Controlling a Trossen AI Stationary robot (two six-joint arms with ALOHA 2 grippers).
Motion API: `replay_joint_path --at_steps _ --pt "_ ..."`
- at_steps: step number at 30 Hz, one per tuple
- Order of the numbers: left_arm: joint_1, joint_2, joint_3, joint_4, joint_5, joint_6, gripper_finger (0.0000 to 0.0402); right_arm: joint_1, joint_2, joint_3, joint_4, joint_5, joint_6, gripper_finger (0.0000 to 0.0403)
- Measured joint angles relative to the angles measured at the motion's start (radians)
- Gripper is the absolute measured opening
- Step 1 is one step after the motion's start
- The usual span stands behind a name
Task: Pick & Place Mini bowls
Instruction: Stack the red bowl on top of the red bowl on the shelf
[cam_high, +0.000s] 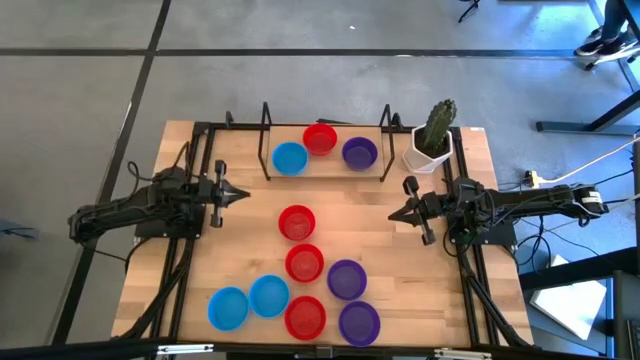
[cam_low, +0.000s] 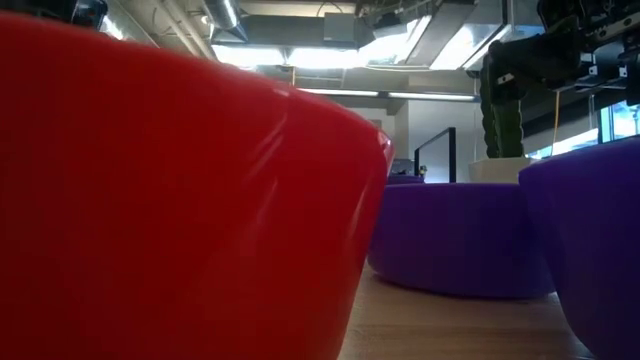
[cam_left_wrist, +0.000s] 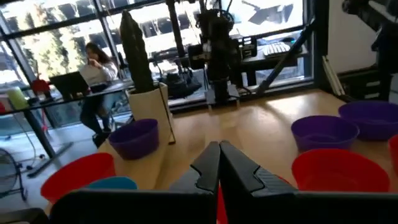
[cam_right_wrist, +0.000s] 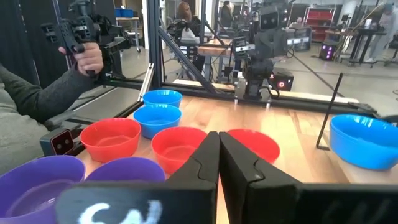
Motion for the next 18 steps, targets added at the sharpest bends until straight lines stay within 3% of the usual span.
replay_joint_path --at_steps 6,13,18 --pt "0.0 -0.051 0.0 -0.018 0.103 0.002 0.0003 0.0 0.0 0.0 -0.058 0.0 0.012 0.001" --pt "0.0 -0.051 0.0 -0.012 0.144 0.054 0.0002 0.0 0.0 0.0 -0.055 0.001 -0.029 0.001" --pt "0.0 -0.05 0.0 -0.022 0.144 0.012 0.0006 0.0 0.0 0.0 -0.055 0.087 -0.019 0.001"
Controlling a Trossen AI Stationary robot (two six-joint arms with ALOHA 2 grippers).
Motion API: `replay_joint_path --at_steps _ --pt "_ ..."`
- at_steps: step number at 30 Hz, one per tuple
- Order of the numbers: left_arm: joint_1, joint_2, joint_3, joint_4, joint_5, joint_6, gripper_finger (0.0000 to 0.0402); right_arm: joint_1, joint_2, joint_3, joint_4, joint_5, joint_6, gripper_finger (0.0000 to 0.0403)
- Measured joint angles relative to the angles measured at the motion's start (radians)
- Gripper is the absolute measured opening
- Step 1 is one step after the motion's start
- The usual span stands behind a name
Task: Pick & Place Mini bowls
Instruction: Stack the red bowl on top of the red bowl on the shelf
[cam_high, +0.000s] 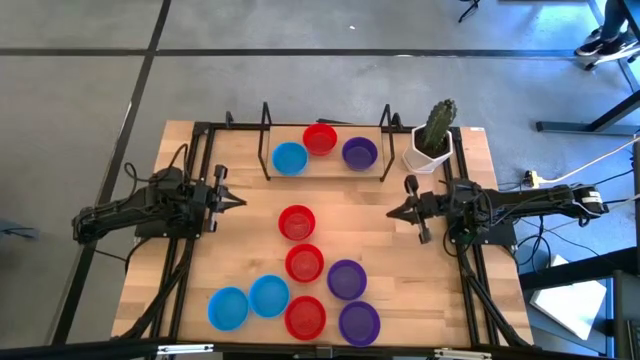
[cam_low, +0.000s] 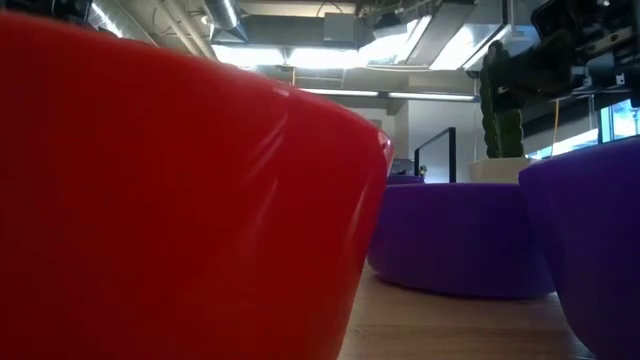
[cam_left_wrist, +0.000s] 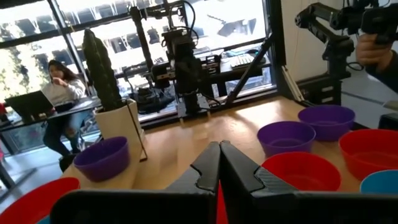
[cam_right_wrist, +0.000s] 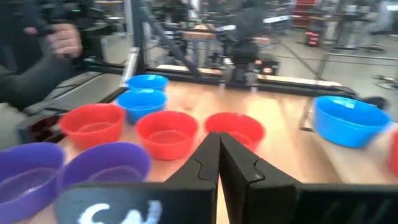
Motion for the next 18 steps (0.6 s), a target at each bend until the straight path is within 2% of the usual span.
replay_joint_path --at_steps 5,18 --pt "0.0 0.0 0.0 0.001 0.0 -0.022 0.0002 0.0 0.0 0.0 0.005 0.087 0.039 0.001" --pt "0.0 0.0 0.0 0.039 0.0 -0.057 0.0009 0.0 0.0 0.0 -0.023 0.087 0.04 0.001"
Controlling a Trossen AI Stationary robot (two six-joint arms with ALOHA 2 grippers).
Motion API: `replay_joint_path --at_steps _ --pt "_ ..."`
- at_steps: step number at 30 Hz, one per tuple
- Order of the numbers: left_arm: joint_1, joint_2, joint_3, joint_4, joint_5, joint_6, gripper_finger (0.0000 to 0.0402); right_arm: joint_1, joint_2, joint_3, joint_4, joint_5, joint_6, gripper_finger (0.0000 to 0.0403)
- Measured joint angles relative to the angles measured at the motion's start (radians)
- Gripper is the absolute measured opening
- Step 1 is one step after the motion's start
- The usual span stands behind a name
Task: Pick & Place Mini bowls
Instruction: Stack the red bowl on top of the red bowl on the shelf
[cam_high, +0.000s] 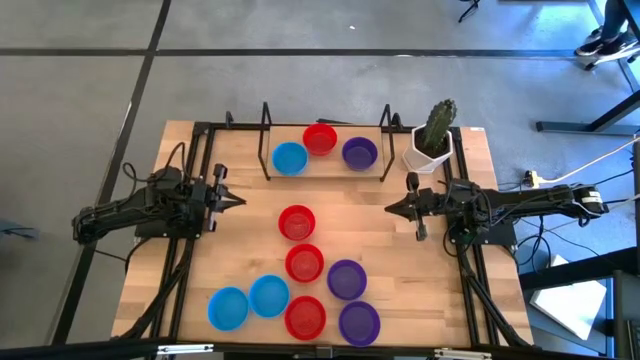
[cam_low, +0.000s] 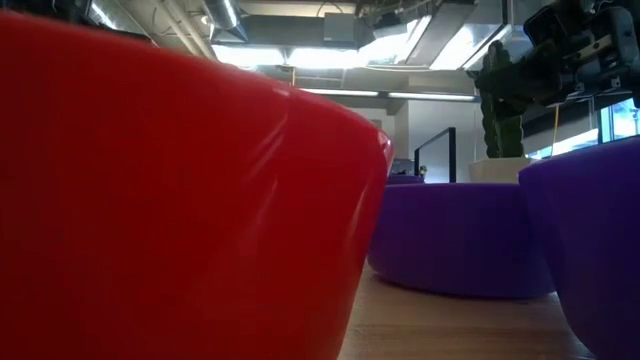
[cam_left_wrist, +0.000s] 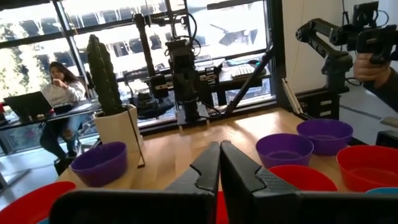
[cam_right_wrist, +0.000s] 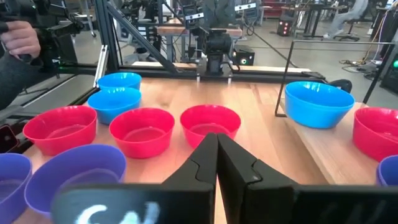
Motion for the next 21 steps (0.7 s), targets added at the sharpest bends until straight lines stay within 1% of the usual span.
replay_joint_path --at_steps 5,12,16,21 --pt "0.0 0.0 0.0 0.0 0.0 -0.017 0.0003 0.0 0.002 0.0 -0.001 0.0 0.027 0.001" --pt "0.0 0.0 0.0 0.023 -0.029 -0.016 0.0006 0.0 0.002 0.0 0.0 0.001 -0.001 0.001" --pt "0.0 0.0 0.0 0.021 -0.007 -0.032 0.0007 0.0 0.002 0.0 0.0 0.001 -0.001 0.001" --pt "0.0 0.0 0.0 0.022 -0.005 -0.048 0.0002 0.0 0.002 0.0 0.0 0.001 0.005 0.001"
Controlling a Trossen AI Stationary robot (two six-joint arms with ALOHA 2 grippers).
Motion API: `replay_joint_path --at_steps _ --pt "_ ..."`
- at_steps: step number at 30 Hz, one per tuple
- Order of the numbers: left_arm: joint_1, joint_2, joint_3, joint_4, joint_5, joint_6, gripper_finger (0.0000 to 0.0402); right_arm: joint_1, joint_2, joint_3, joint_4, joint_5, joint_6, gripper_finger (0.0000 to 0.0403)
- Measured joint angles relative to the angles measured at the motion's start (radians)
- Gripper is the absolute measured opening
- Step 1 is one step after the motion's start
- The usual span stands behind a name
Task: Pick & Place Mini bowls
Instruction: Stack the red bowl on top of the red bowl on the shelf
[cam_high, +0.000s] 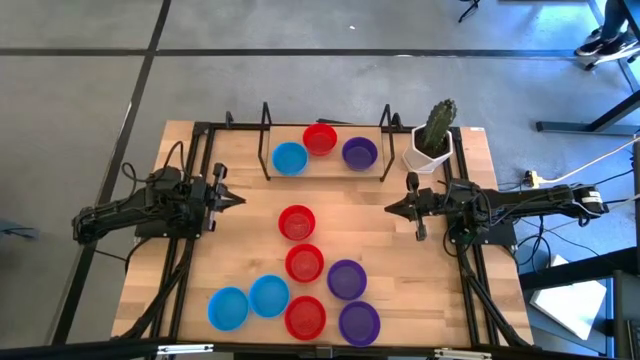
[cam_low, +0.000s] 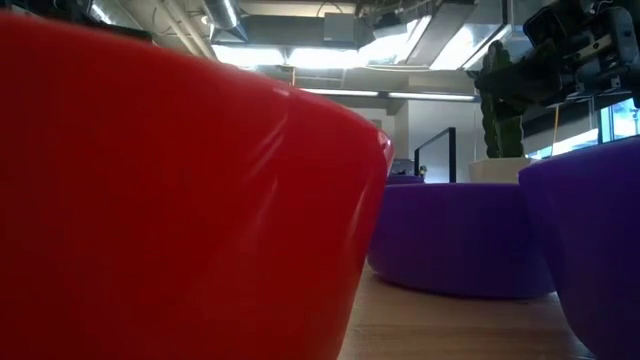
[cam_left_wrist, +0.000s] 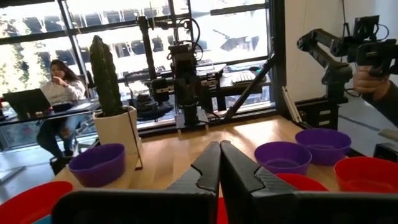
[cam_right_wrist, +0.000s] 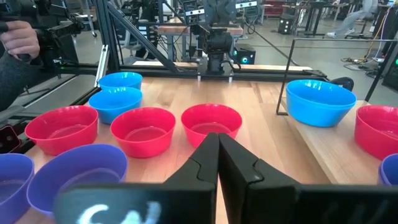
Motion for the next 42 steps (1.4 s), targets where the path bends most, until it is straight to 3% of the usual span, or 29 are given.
replay_joint_path --at_steps 42 --pt "0.0 0.0 0.0 0.013 0.002 -0.011 0.001 0.002 0.0 0.0 0.001 -0.018 -0.002 0.001"
